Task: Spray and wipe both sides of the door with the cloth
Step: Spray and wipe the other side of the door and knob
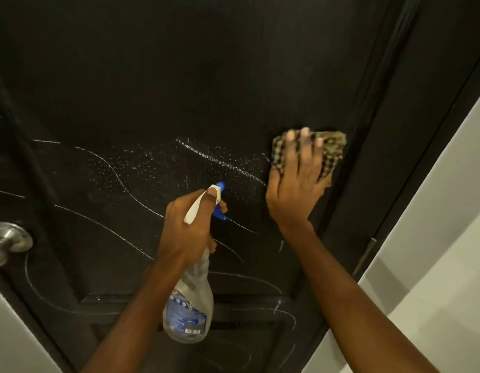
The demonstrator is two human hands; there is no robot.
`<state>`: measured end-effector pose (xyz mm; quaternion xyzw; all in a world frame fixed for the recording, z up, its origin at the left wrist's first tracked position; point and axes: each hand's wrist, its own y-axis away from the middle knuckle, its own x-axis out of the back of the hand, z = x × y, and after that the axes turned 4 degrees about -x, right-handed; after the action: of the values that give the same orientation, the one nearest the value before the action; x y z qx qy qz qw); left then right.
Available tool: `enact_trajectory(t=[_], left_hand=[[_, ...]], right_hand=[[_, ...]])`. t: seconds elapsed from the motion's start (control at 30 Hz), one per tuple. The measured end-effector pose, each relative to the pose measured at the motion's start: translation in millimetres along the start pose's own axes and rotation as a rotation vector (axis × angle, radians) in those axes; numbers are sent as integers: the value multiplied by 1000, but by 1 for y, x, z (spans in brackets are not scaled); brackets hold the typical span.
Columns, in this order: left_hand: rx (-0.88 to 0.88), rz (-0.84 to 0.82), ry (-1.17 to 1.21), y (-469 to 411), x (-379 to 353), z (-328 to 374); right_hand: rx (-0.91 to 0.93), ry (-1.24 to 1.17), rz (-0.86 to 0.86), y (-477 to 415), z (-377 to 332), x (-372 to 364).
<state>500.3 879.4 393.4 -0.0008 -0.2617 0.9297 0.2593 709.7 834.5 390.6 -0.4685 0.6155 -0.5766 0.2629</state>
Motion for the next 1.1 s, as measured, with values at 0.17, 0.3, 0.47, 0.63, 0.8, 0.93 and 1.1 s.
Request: enact_trajectory(t=[0.17,0.3,0.47,0.63,0.8,0.93,1.1], left_hand=[[11,-22,3,-1,1,3],[62,-71,-16,-2,-6,3],[91,-95,-37,-3,-15,3],[216,19,-11,-2,1,-6],[66,123,-40,4,34,-4],[-4,129,-83,2,49,4],[4,98,-47,-1,58,6]], right_hand=[[405,-42,-333,106,41,-4],[290,-10,-338,110,70,8],[-17,-66,-140,30,41,14],[-148,-152,-49,-18,-25,10],[175,-43,-175,26,-59,-13],[490,-34,-355,95,-25,-18],[173,-30,-235,76,-14,-4]])
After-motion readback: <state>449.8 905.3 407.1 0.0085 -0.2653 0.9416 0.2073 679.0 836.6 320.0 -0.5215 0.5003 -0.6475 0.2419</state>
